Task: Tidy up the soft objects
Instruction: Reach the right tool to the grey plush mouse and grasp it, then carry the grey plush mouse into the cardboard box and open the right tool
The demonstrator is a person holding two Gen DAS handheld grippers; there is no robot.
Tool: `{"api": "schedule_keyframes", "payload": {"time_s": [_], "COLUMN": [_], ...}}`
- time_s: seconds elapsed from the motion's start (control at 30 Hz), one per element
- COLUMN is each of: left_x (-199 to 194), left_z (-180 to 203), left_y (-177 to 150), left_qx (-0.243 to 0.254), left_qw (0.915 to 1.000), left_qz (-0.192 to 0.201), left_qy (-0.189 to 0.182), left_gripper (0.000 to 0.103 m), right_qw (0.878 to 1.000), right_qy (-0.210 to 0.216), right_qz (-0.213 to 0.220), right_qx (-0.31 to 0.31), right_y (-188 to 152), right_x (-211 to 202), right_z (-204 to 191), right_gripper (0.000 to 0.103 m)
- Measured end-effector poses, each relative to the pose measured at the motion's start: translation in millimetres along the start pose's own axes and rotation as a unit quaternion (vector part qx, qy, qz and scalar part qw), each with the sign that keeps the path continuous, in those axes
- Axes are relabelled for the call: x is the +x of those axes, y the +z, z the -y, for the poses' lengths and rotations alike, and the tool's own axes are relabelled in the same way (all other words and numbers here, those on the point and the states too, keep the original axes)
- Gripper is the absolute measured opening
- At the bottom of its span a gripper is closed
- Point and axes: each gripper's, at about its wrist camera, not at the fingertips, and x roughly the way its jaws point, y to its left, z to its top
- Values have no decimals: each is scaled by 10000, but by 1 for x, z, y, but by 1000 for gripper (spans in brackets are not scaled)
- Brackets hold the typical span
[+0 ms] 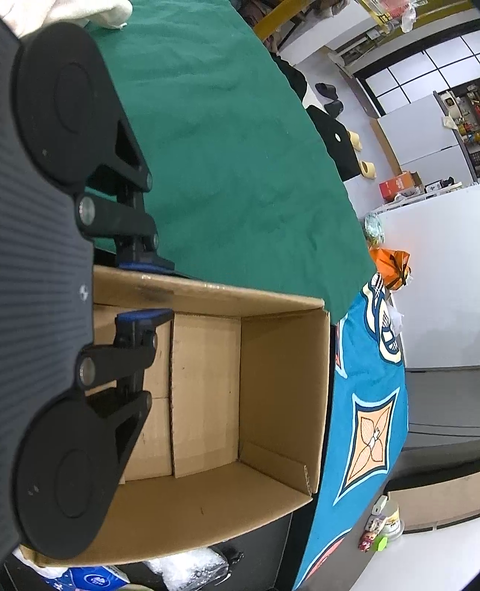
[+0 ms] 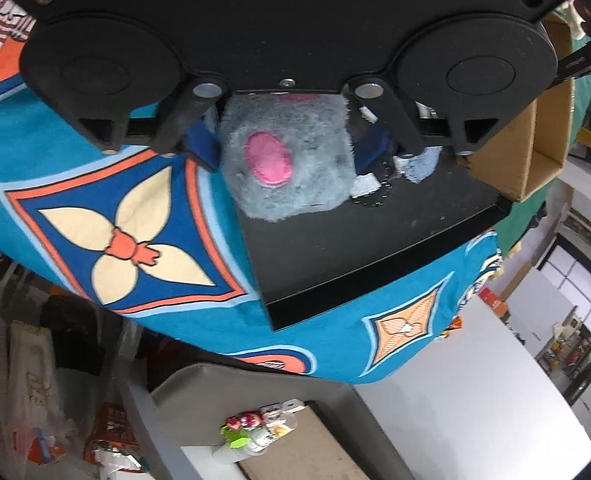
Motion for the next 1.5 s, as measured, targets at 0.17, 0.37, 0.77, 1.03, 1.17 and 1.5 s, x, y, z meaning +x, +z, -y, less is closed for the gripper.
{"api": "schedule_keyframes", "payload": {"time_s": [0.17, 0.37, 0.77, 1.03, 1.17, 1.5], "left_x": [-2, -8, -8, -6, -5, 2], "left_z": [-2, -8, -20, -30, -32, -47], "left_y": [0, 0, 1, 6, 7, 13], "left_qx": [-97, -148, -203, -217, -106, -121], "left_qw": [9998, 9993, 9977, 9947, 9934, 9870], "left_qz": [107, 186, 345, 419, 445, 318], "left_qy": [-98, -292, -548, -914, -1055, -1573], "left_gripper": [14, 11, 10, 8, 8, 9], "right_qw": [10000, 9999, 9991, 9975, 9961, 9918], "right_qy": [-45, -29, -85, 66, 196, 537], "right_qz": [54, 138, 402, 635, 734, 861], "right_qx": [10, 53, -93, -298, -454, -771], "right_y": [-1, -3, -4, -3, -6, -12], "right_x": [-4, -14, -39, -60, -68, -81], "right_z": [6, 5, -14, -43, -65, -119], "right_gripper": [54, 47, 45, 46, 46, 46]}}
